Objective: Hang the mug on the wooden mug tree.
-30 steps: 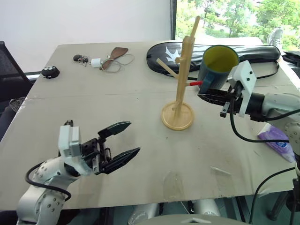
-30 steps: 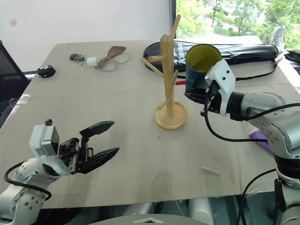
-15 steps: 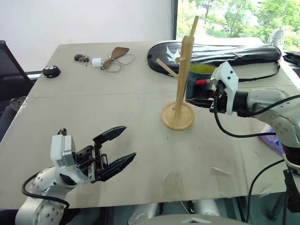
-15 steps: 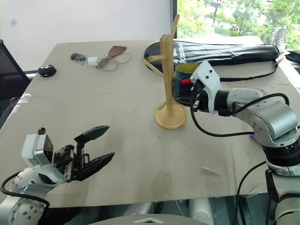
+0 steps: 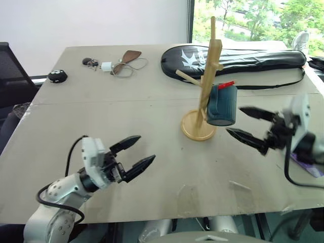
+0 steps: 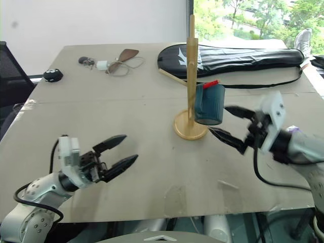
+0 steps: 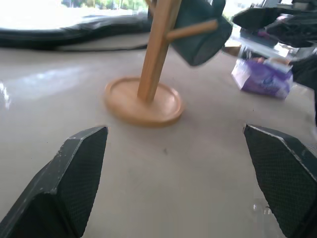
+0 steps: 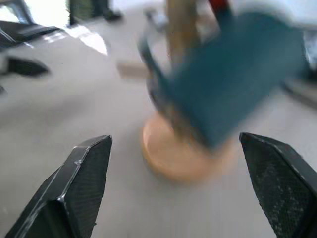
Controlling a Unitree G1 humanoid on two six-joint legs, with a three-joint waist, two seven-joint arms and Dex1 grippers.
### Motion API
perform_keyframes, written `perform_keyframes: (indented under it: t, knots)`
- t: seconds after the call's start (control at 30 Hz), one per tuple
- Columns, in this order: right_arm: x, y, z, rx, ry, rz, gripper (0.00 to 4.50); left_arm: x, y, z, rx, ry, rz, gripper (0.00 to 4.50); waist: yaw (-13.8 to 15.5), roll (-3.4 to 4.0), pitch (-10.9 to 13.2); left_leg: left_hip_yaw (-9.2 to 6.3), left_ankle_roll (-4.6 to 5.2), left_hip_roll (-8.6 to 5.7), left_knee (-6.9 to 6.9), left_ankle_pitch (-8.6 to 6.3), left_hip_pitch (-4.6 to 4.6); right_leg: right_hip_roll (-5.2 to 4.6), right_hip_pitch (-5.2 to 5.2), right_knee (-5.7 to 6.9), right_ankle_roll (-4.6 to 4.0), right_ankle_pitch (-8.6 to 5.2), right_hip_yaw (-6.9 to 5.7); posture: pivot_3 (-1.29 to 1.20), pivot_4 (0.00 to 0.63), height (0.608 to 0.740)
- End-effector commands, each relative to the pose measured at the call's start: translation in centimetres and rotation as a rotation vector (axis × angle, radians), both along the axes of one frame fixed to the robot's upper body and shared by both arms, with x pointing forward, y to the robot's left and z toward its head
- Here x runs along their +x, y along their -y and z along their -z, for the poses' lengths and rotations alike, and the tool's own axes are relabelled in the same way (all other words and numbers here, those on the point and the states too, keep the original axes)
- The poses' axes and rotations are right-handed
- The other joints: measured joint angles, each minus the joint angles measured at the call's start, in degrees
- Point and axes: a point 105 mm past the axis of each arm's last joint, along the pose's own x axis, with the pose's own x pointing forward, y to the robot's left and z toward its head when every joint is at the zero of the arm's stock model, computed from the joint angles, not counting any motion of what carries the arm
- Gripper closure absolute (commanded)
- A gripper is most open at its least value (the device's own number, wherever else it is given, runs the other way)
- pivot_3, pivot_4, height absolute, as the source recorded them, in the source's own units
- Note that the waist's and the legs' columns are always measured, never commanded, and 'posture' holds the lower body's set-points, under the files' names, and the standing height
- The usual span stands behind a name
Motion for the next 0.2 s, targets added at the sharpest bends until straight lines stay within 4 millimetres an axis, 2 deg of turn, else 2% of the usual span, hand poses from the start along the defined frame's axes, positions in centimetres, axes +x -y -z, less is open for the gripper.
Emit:
perform_keyframes:
  t: [0.03, 0.13, 0.2]
  knots:
    - [-1.3, 1.4, 0.7, -0.043, 0.068, 0.051, 0.35, 0.0, -0.7, 0.5, 0.041, -0.013, -0.019, 0.0, -0.31, 0.04, 0.03, 0.07, 0.0, 0.02, 0.0, 0.0, 0.08, 0.03, 0.01, 0.06, 0.0, 0.0, 0.08, 0.0, 0.15, 0.74]
    - [-2.3, 2.3, 2.4, -0.06, 0.061, 0.104, 0.35, -0.1, -1.3, 1.3, 0.058, -0.04, -0.051, 0.0, -0.75, 0.01, 0.01, 0.15, -0.01, 0.02, 0.02, 0.0, 0.27, 0.05, 0.1, 0.2, 0.01, 0.0, 0.19, 0.0, 0.15, 0.74]
    - [-2.4, 2.4, 2.8, -0.052, 0.06, 0.124, 0.35, -0.3, -1.3, 1.6, 0.076, -0.037, -0.042, 0.0, -0.88, 0.02, 0.01, 0.16, -0.01, 0.04, 0.04, -0.01, 0.36, 0.07, 0.18, 0.24, 0.02, 0.0, 0.21, 0.0, 0.15, 0.74]
